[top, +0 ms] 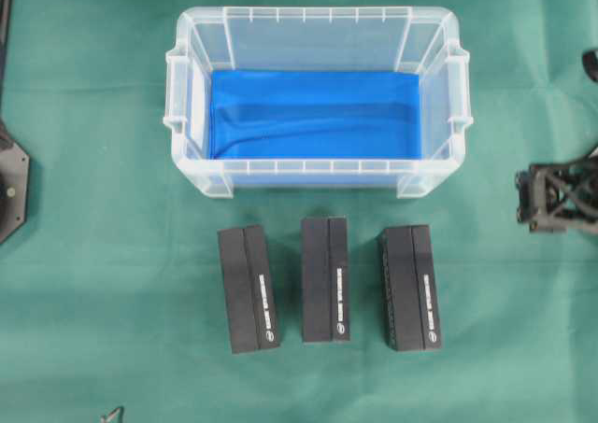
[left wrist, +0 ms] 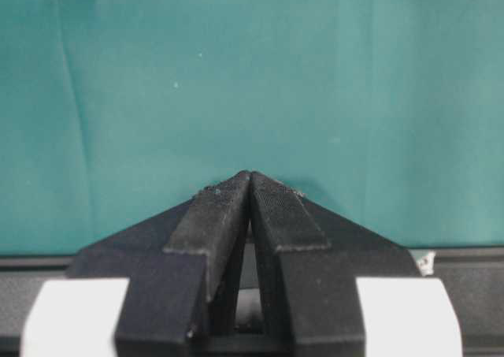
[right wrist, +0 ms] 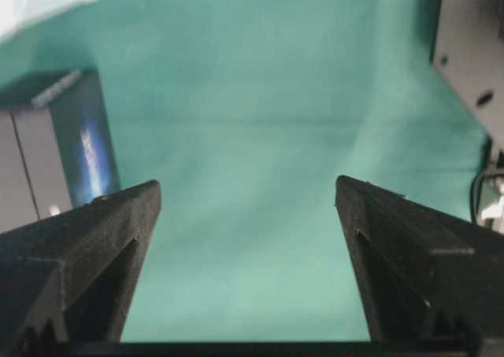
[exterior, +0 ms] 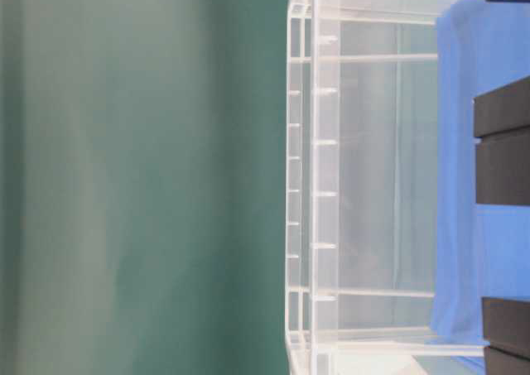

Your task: Take the box out of the case with the right arm.

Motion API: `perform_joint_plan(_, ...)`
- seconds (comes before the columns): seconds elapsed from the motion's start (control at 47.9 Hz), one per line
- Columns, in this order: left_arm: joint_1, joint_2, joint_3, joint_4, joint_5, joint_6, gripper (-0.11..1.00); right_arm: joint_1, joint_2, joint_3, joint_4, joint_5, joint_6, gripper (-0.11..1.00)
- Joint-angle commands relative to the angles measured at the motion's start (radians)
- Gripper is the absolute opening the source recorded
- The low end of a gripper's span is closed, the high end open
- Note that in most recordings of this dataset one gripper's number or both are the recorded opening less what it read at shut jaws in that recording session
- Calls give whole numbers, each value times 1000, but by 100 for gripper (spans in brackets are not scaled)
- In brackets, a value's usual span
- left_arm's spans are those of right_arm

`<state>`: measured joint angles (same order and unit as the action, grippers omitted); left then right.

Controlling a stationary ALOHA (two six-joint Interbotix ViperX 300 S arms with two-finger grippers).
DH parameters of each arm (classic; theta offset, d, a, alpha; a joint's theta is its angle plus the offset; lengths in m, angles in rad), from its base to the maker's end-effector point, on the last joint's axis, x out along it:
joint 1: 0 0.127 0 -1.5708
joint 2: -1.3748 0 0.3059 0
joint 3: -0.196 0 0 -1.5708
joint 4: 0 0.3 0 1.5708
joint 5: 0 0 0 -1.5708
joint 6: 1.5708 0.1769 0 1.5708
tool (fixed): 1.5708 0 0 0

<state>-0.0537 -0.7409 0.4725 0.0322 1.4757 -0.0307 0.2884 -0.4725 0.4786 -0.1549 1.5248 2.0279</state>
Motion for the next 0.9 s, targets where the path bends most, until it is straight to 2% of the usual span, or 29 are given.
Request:
perform_joint_plan(0.0,3,2,-20,2,-5,2,2,-58,-28,-3,-5,5,-54,88)
perform_joint_plan(0.271,3,2,-20,2,-5,0,2,-273,-52,2,-5,0,-299,88)
perform_joint_plan(0.459,3,2,-20,3,-5,0,2,-408,-52,3,-2,-5,-439,88)
perform_joint_plan(0.668,3,2,-20,3,-5,0,2,-491,-52,3,2,-5,-525,88)
perform_joint_plan(0.876,3,2,-20,2,-5,2,2,-505,-48,5,3,-11,-537,88)
